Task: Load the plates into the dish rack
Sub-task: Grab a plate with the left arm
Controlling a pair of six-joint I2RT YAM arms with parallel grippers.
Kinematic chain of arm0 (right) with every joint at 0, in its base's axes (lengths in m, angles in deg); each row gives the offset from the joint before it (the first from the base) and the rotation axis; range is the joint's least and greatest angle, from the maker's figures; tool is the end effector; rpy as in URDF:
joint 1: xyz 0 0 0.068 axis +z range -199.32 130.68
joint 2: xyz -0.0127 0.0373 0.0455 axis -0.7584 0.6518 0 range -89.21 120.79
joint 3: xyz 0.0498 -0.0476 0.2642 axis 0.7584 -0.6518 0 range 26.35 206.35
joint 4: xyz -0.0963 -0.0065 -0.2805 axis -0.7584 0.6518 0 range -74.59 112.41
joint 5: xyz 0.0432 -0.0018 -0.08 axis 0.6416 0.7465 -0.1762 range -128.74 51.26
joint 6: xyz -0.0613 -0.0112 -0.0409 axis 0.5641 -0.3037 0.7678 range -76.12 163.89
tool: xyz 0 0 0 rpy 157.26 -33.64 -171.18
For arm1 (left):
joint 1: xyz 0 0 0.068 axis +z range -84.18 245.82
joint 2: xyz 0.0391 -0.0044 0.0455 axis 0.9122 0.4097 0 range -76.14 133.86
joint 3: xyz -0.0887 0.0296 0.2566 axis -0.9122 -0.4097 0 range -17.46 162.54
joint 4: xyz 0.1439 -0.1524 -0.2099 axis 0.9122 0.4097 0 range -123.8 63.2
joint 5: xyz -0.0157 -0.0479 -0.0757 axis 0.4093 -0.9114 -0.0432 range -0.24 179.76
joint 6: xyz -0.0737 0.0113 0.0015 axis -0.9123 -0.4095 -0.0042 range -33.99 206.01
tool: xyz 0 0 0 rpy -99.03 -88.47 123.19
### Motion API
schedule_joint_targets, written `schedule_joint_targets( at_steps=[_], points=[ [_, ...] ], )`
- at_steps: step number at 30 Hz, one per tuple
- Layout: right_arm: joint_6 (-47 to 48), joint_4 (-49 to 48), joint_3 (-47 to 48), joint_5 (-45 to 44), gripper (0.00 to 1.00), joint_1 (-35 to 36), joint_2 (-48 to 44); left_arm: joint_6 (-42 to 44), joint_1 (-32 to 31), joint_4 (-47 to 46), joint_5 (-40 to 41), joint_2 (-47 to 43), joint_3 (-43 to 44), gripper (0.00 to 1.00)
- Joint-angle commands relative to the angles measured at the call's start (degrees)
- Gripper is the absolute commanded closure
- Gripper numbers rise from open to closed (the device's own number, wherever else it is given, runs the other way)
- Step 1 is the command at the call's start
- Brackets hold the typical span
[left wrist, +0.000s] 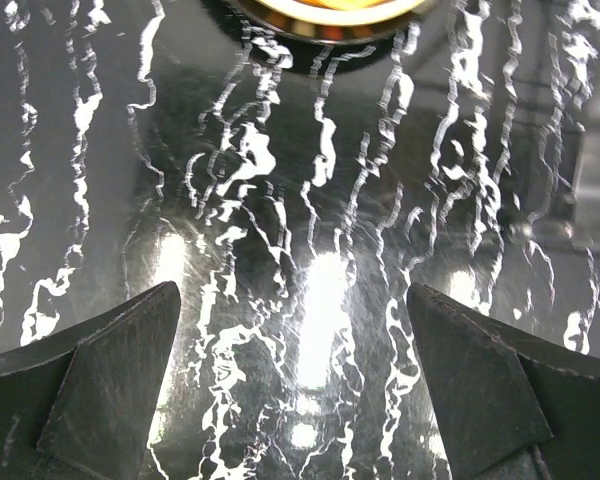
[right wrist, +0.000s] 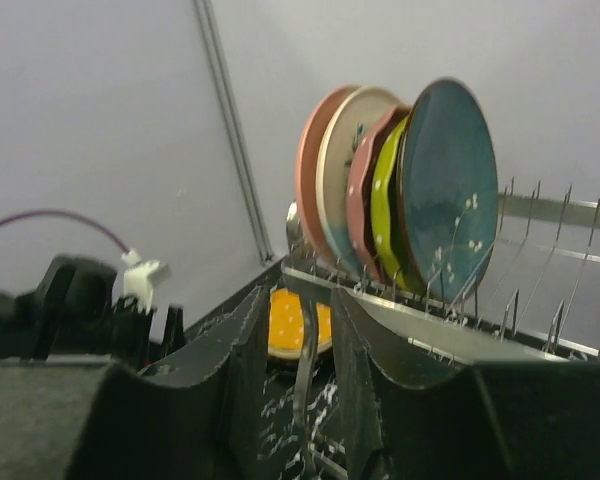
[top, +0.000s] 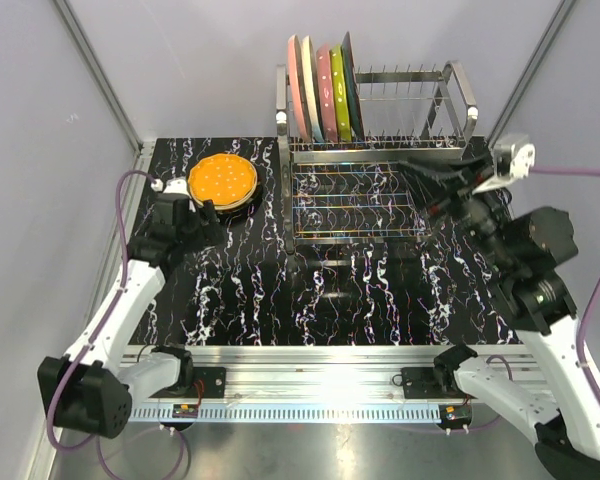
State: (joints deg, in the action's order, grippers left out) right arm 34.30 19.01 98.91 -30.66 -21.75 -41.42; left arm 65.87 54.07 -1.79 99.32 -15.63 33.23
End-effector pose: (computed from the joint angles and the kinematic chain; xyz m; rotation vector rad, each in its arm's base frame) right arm 0.1736 0.1006 0.5310 -0.3159 1.1892 0.6512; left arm 0.2756 -0.0467 0.2640 -0.2530 2.2764 -0.0968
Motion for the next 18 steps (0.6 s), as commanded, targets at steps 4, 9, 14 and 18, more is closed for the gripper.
schedule_joint_targets(
  at_steps=[4,9,14,18],
  points=[
    [-1.2,3.3,-14.3,9.2,0.68,-0.1,-9.1,-4.4,6.7,-2.4,-7.2,6.4,7.9,0.01],
    [-4.0,4.2,-23.9,11.3,0.75,-0.2,-18.1,-6.2,9.5,-4.3,-6.9,13.6,13.7,0.09],
    [-6.1,7.6,-31.8,10.6,0.79,-0.1,-24.1,-7.5,11.5,-7.2,-6.5,24.6,17.9,0.18],
    [-7.7,9.6,-33.6,11.3,0.79,-0.1,-24.9,-8.1,11.7,-8.3,-6.8,33.3,22.9,0.24]
  ],
)
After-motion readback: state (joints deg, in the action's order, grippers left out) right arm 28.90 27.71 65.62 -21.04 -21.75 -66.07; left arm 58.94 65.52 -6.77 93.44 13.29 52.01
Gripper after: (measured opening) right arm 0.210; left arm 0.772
